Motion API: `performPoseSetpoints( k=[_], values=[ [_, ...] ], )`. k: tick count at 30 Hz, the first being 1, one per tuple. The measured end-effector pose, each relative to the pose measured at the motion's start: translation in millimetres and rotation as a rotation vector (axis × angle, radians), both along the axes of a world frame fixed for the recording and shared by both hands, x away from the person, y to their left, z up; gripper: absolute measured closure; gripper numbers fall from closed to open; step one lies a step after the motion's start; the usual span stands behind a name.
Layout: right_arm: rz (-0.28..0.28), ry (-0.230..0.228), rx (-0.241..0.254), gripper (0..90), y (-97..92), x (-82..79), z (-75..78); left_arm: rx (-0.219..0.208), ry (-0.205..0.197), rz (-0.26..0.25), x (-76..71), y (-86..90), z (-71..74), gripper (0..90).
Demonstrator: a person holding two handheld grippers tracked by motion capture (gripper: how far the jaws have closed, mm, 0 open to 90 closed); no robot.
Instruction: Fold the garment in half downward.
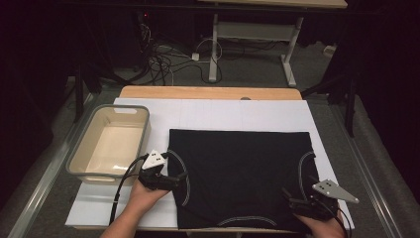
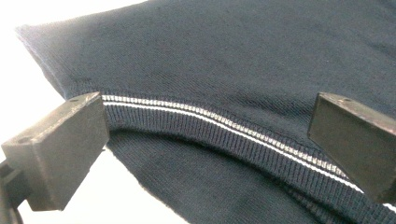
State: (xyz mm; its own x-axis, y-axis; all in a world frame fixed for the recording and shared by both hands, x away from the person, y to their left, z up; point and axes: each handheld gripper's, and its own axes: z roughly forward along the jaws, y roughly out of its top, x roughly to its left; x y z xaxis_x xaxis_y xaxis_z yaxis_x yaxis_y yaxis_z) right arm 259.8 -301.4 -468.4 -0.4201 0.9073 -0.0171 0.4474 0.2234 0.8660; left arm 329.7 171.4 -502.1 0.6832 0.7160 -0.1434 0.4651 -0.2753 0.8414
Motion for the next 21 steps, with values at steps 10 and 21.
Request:
performPoseSetpoints(
  k=[10,21],
  values=[
    [0.099,-0.02,0.009,0.0,40.6,-3.3,6.0,-0.021,0.01,-0.002,0.9,1.7,-0.2,0.0],
    [0.23,-0.015,0.019,0.0,90.1,-4.9,5.4,-0.029,0.019,-0.001,2.1,2.3,-0.3,0.0]
  ],
)
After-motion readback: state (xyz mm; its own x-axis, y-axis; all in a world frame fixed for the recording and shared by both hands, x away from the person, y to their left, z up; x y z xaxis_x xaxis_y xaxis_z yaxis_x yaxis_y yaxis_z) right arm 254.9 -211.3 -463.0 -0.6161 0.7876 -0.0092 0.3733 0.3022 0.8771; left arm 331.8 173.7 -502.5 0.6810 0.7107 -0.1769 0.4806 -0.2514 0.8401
